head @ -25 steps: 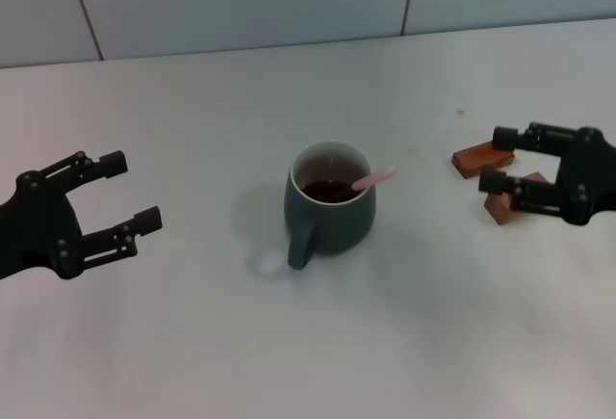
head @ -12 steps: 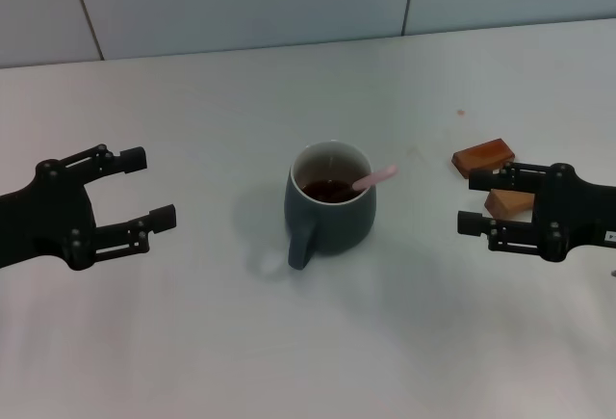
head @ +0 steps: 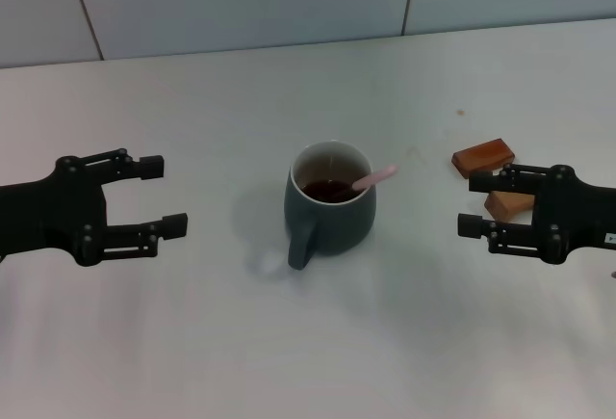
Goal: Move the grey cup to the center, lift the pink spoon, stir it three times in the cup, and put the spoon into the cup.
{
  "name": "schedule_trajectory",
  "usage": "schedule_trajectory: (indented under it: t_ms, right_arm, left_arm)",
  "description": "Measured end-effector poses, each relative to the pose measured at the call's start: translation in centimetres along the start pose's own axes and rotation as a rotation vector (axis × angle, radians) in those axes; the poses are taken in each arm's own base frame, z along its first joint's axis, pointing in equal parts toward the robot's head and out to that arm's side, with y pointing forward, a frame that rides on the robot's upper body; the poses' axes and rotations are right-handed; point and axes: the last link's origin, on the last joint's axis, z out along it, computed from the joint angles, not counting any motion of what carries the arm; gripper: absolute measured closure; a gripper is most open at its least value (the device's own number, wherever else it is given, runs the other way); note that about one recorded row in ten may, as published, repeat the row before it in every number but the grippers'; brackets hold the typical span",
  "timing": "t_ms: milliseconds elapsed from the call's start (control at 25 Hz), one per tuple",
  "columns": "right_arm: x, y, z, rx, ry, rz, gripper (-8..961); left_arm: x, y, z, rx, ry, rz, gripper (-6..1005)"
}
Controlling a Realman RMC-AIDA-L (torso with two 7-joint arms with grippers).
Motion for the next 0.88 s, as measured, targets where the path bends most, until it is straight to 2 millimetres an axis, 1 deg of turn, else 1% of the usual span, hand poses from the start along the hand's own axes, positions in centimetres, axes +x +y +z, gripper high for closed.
schedule_trajectory:
  t_ms: [40, 160, 200, 880]
  right_arm:
    - [0.0, 0.0, 0.0, 0.0, 0.0, 0.0, 279]
    - [0.0, 0.0, 0.0, 0.001, 0.0, -0.003, 279]
    - [0.0, 0.0, 0.0, 0.001, 0.0, -0.003, 279]
    - [-0.3, -0.2, -0.1, 0.0, 0.0, -0.017, 279]
  left_arm:
    - [0.4, -0.1, 0.5, -0.027, -0.024, 0.0, 170]
    - [0.6, -0.2, 0.7, -0.038, -0.034, 0.0, 170]
    - [0.8, -0.2, 1.2, -0.068, -0.062, -0.003, 170]
    - [1.0, -0.3, 1.5, -0.079, -0.089, -0.006, 170]
